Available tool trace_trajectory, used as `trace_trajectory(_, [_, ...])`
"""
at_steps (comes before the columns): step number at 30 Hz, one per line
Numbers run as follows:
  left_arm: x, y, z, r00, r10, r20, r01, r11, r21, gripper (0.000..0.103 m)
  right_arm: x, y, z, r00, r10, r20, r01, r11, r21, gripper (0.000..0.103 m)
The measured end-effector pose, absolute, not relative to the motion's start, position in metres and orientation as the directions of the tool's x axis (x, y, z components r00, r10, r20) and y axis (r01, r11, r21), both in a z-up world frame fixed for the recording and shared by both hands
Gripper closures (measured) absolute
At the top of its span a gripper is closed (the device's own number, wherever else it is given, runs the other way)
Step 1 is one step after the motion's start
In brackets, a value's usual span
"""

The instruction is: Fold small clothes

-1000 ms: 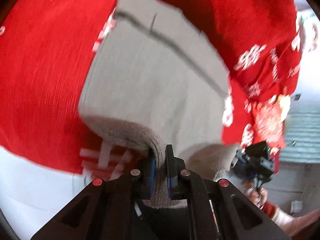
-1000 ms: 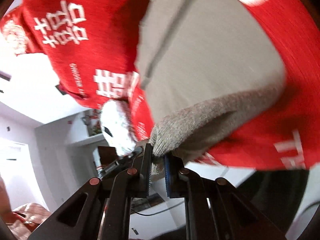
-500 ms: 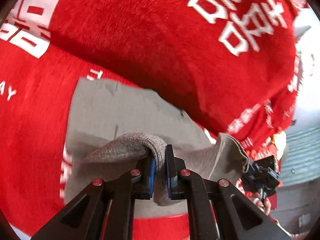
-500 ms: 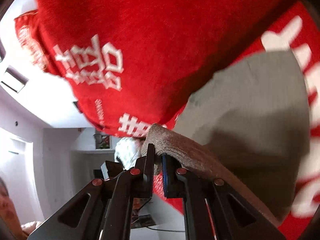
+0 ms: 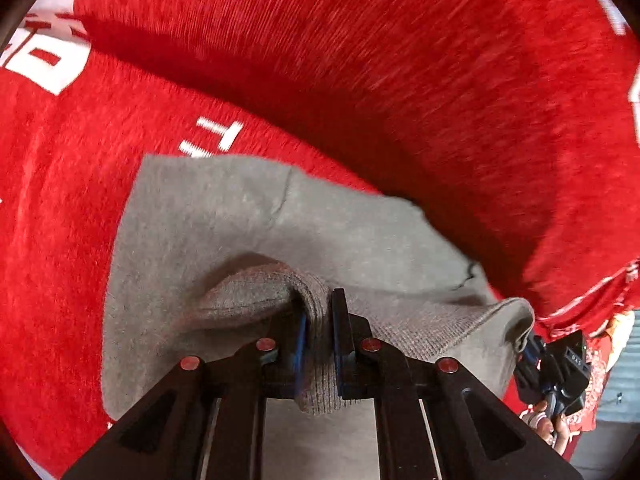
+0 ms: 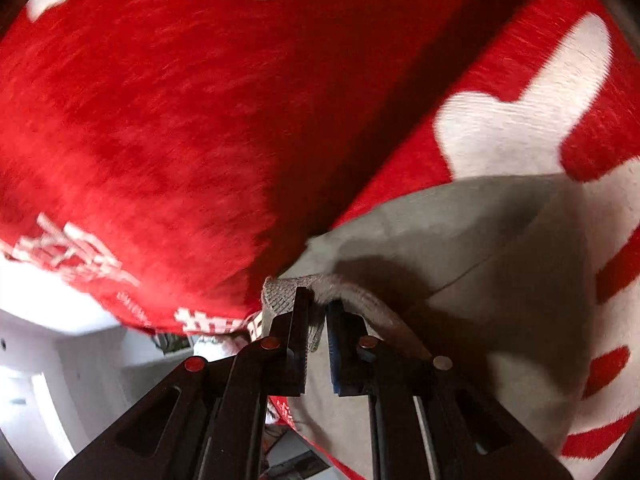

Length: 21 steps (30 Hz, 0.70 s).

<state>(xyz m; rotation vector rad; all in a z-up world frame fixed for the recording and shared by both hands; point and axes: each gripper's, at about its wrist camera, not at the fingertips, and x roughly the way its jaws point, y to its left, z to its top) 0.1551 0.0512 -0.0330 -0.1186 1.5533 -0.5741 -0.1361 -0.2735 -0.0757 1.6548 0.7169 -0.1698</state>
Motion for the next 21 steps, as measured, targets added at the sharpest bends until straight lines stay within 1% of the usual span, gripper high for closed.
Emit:
trace_trajectory(1, [0.157, 0.051, -0.031, -0.079, -0.412, -0.908, 0.279, 0.865, -0.417, 0.085, -0.137, -0.275, -0.076, 0.8, 0.353, -0.485, 0.536, -0.056, 0.842, 0.091])
trace_trajectory(2, [0.158, 0.05, -0.025, -0.057, -0.403, -0.914, 0.297, 0.867, -0.4, 0.081, -0.138, -0.277, -0.075, 0.802, 0.35, -0.484, 0.534, -0.06, 0.843, 0.09])
trace_trajectory(3, [0.158, 0.051, -0.018, -0.034, -0.393, -0.919, 0.312, 0.869, -0.383, 0.067, -0.139, -0.278, -0.072, 0.805, 0.344, -0.483, 0.531, -0.057, 0.845, 0.083])
trace_trajectory(4, [0.158, 0.05, -0.009, 0.001, -0.379, -0.925, 0.33, 0.873, -0.358, 0.034, -0.14, -0.28, -0.069, 0.807, 0.336, -0.485, 0.53, -0.051, 0.846, 0.071])
trace_trajectory(5, [0.158, 0.053, 0.002, 0.051, -0.358, -0.932, 0.345, 0.882, -0.32, 0.018, -0.141, -0.282, -0.063, 0.807, 0.325, -0.492, 0.533, -0.042, 0.845, 0.064])
trace_trajectory(6, [0.157, 0.056, 0.017, 0.127, -0.338, -0.933, 0.362, 0.891, -0.273, 0.008, -0.142, -0.284, -0.059, 0.81, 0.316, -0.493, 0.53, -0.037, 0.847, 0.05])
trace_trajectory(10, [0.155, 0.058, 0.038, 0.172, -0.306, -0.936, 0.404, 0.889, -0.216, 0.008, -0.14, -0.28, -0.041, 0.81, 0.319, -0.492, 0.514, 0.016, 0.857, 0.05])
trace_trajectory(11, [0.152, 0.057, 0.037, 0.162, -0.297, -0.941, 0.419, 0.884, -0.206, 0.008, -0.136, -0.276, -0.038, 0.8, 0.332, -0.499, 0.517, 0.039, 0.855, 0.052])
trace_trajectory(12, [0.15, 0.056, 0.035, 0.15, -0.29, -0.945, 0.43, 0.88, -0.201, 0.008, -0.13, -0.271, -0.036, 0.782, 0.348, -0.517, 0.526, 0.077, 0.847, 0.058])
trace_trajectory(13, [0.146, 0.054, 0.029, 0.132, -0.28, -0.951, 0.441, 0.876, -0.196, 0.008, -0.125, -0.267, -0.036, 0.764, 0.362, -0.534, 0.535, 0.107, 0.838, 0.065])
trace_trajectory(14, [0.141, 0.053, 0.023, 0.12, -0.275, -0.954, 0.446, 0.873, -0.196, 0.008, -0.117, -0.261, -0.037, 0.729, 0.382, -0.567, 0.554, 0.156, 0.818, 0.067])
trace_trajectory(17, [0.122, 0.043, -0.004, 0.04, -0.279, -0.959, 0.46, 0.858, -0.23, 0.009, -0.102, -0.251, -0.048, 0.667, 0.394, -0.632, 0.599, 0.221, 0.77, 0.067])
trace_trajectory(20, [0.117, 0.03, -0.024, 0.062, -0.226, -0.972, 0.464, 0.869, -0.172, 0.008, -0.108, -0.251, -0.064, 0.622, 0.371, -0.69, 0.642, 0.263, 0.72, 0.067])
trace_trajectory(21, [0.12, 0.027, -0.027, 0.091, -0.202, -0.975, 0.454, 0.88, -0.14, 0.008, -0.109, -0.253, -0.066, 0.622, 0.367, -0.691, 0.646, 0.257, 0.719, 0.071])
